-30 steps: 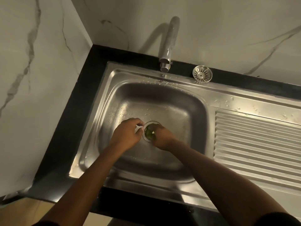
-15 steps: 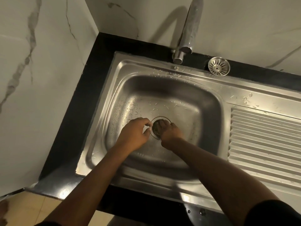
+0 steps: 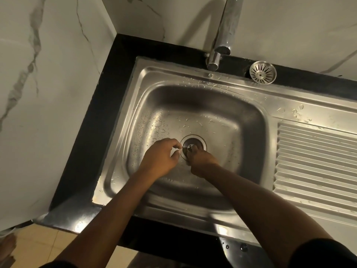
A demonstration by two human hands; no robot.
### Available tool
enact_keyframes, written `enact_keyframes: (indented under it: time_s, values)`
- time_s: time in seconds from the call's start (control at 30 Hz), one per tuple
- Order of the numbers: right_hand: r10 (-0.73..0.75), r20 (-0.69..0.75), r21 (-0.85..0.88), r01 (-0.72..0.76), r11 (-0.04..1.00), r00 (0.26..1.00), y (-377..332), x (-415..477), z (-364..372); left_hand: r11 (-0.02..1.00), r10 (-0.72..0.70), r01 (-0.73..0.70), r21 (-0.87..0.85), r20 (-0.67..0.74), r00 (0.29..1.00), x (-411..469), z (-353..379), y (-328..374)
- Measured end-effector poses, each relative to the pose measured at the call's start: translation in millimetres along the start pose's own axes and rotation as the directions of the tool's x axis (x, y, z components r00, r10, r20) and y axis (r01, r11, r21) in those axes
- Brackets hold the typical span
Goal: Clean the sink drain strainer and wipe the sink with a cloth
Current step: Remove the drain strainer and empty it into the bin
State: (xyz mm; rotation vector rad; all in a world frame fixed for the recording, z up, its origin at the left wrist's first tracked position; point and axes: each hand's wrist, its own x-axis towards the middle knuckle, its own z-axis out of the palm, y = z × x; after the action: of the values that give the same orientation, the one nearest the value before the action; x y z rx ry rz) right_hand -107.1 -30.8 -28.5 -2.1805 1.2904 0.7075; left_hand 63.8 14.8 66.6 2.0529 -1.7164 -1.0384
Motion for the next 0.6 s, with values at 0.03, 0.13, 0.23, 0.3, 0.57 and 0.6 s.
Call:
enact_keyframes:
  time_s: [0.03,0.13,0.23,0.3,0.57,0.6]
  values:
    - [0.014,-0.003,0.031,-0.014,0.999,1.000,-1,0,0,1.000,0.000,0.000,0.001,0.000,1.000,0,0,0]
    - [0.027,-0.003,0.113,-0.027,0.993,1.000,-3,2,-1,1.000,0.001,-0.001,0.001,0.005,1.000,-1,0,-2]
    - [0.014,-0.007,0.217,-0.012,0.976,1.000,-3,6,-4,1.000,-0.005,0.005,-0.005,0.012,1.000,-3,2,-3]
    - [0.009,-0.029,0.256,-0.001,0.967,1.000,-1,7,-7,1.000,-0.008,0.008,-0.007,0.021,1.000,-5,2,-3]
    - [0.207,-0.097,0.638,-0.099,0.764,0.973,18,-5,-26,0.998,0.009,-0.009,-0.054,0.007,1.000,-7,0,-2]
    - [0.230,-0.113,0.694,-0.089,0.714,0.966,21,-9,-29,0.998,0.014,-0.013,-0.063,0.002,1.000,-7,0,-2]
